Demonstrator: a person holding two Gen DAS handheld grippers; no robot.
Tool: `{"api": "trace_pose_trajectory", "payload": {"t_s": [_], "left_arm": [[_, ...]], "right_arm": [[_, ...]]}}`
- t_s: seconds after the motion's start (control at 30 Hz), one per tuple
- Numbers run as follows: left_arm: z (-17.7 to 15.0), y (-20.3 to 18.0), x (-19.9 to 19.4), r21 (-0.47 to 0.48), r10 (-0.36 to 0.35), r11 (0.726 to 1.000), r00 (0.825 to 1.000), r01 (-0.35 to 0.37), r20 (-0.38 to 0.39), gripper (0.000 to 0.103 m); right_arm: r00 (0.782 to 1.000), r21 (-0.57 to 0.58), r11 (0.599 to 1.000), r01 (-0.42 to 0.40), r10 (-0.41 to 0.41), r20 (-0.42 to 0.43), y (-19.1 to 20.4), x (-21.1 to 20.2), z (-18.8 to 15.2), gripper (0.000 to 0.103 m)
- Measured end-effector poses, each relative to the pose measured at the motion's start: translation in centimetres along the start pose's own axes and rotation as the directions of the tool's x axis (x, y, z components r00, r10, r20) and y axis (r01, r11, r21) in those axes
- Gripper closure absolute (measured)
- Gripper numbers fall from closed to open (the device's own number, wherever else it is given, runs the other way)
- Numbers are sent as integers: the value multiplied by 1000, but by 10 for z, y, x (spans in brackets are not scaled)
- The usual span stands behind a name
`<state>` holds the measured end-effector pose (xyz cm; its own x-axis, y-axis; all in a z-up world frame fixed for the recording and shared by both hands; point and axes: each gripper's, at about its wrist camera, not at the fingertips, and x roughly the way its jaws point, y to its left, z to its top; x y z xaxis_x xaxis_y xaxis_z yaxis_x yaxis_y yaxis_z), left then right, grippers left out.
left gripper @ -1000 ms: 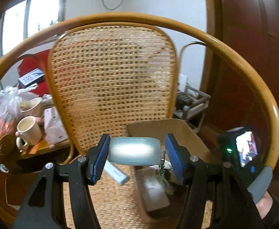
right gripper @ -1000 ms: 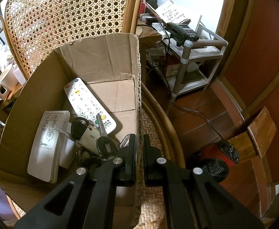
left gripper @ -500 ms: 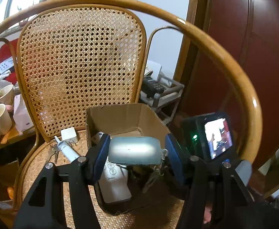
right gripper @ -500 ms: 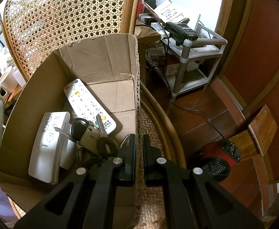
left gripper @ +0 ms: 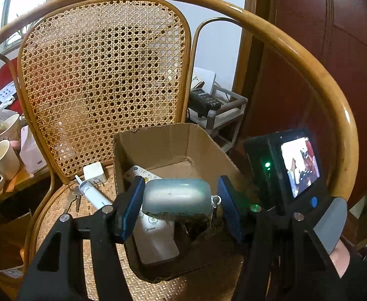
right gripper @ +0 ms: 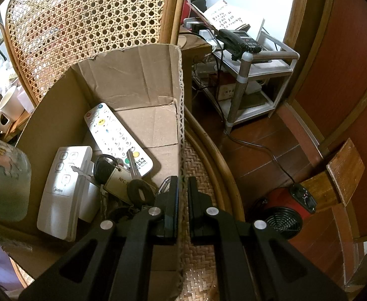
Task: Organize rigid objects
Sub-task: 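Carry the keychain case into the cardboard box and open the left tool, then move the left tool back to the seat toward the silver keys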
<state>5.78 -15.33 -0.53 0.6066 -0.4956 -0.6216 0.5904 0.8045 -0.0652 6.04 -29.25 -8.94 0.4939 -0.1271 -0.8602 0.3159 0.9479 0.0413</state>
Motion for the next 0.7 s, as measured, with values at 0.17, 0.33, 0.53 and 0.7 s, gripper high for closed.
{"api": "trace_pose_trajectory", "payload": {"t_s": [0.17,0.33,0.53,0.7], "left_arm": [[3,6,-10,21,41,999,998,-42,47,33],[8,30,-17,-24,110,994,991,-109,74,12],[12,91,-4,-154,225,963,974,-219,21,2],[8,151,-2,-268,338,906,941,-327,-2,2]], "right_arm": [[1000,-2,1000,-1,1,0,1,0,0,96],[1000,-18,1000,9,-9,2,4,-1,0,96],[1000,-20,1000,13,-13,1,4,-1,1,96],[1000,-23,1000,16,-16,2,5,0,0,96]]}}
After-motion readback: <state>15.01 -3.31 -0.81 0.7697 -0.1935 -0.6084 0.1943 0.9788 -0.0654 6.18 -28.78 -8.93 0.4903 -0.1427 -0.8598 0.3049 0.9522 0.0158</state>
